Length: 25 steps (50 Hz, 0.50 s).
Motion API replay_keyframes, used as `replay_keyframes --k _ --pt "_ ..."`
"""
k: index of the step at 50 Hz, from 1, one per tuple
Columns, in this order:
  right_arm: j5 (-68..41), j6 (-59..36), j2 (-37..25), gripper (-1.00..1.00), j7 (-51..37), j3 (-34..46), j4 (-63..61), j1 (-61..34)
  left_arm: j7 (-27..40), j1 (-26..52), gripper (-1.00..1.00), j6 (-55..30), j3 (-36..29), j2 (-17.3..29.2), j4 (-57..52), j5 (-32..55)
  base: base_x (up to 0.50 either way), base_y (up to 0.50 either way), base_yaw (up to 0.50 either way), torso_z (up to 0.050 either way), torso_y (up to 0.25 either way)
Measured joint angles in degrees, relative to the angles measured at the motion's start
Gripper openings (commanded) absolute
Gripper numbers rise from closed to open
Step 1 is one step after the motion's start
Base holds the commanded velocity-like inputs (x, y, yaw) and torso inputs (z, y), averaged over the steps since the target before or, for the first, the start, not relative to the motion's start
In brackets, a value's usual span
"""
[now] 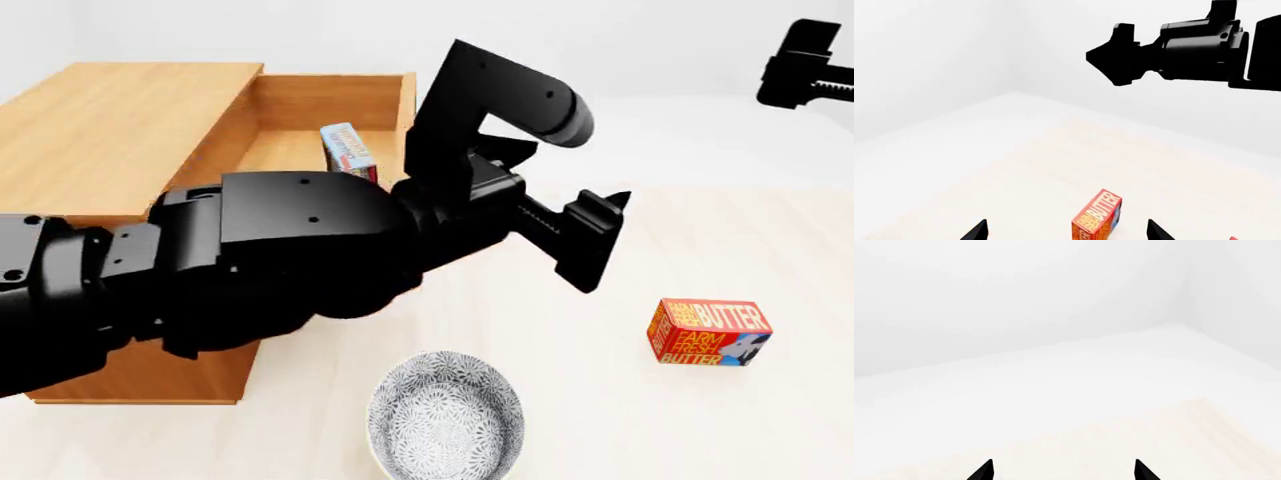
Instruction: Put the chocolate pudding in the top drawer of the cabinet and close it.
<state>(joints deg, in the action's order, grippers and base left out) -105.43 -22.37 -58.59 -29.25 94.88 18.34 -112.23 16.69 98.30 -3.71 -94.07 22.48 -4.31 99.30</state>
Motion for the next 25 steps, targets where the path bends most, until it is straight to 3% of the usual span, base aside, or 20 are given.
replay_keyframes --k 25 --pt "-0.1 -0.7 -2.1 1.0 -0.5 -0.6 -1.6 0.3 -0.9 -6.7 1.0 1.0 -3.0 -6.7 5.6 -3.2 0.0 0.0 0.0 0.0 0.0"
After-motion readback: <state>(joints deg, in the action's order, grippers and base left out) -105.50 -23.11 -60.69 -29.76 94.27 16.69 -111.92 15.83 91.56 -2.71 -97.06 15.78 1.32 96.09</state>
